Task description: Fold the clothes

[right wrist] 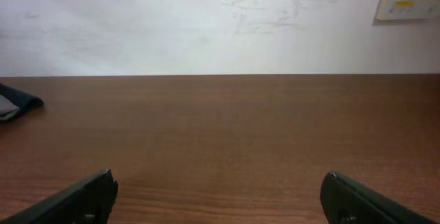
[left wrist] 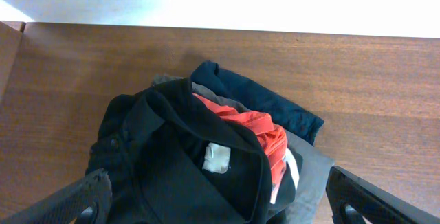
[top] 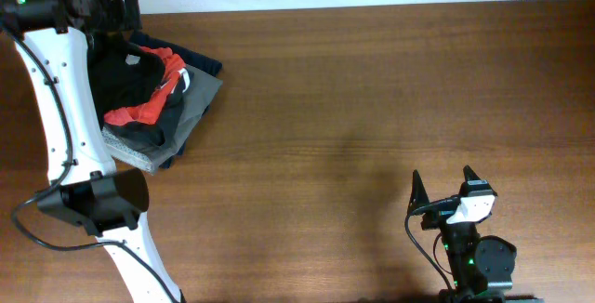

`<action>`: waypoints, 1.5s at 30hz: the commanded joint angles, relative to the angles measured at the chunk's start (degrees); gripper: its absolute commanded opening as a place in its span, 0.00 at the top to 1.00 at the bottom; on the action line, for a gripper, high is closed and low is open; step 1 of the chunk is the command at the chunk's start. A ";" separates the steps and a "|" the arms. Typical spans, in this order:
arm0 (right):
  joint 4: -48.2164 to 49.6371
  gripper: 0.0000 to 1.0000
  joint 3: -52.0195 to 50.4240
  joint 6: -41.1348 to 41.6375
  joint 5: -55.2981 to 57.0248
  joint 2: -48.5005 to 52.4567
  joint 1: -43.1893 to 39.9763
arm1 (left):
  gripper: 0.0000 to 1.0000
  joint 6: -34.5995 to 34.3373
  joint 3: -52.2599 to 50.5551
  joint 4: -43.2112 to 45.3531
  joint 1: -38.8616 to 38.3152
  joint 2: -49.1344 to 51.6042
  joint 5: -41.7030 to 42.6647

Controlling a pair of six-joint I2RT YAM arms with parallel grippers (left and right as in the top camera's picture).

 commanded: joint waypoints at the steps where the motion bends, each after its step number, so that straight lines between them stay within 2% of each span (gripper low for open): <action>1: 0.22 0.01 -0.57 -0.17 -0.31 -0.59 -0.17 | 0.01 0.31 -0.37 0.00 0.02 0.33 0.24; 4: 0.22 0.01 -0.57 -0.17 -0.31 -0.59 -0.17 | 0.01 0.55 -0.39 -0.74 0.02 -2.91 -0.28; 6: 0.22 0.01 -0.57 -0.17 -0.31 -0.59 -0.17 | 0.01 0.48 -1.70 -2.73 0.44 -8.90 -0.33; 9: 0.22 0.01 -0.57 -0.17 -0.31 -0.59 -0.17 | 0.01 0.48 -8.59 0.92 0.87 -16.61 4.15; 16: 0.22 0.01 -0.57 -0.17 -0.31 -0.59 -0.17 | 0.01 -0.63 -46.38 25.38 1.01 -40.17 12.33; 23: 0.22 0.01 -0.57 -0.17 -0.31 -0.59 -0.17 | 0.01 -1.05 -79.87 36.89 1.01 -61.66 13.09; 33: 0.22 0.01 -0.57 -0.17 -0.31 -0.59 -0.17 | 0.01 -1.88 -123.27 62.12 1.01 -94.82 13.07; 38: 0.22 0.01 -0.57 -0.15 -0.31 -0.59 -0.17 | 0.01 -1.88 -137.65 70.86 1.05 -109.53 12.63; 45: 0.22 0.01 -0.57 -0.17 -0.31 -0.59 -0.17 | 0.01 -1.95 -148.56 73.18 1.05 -120.39 12.66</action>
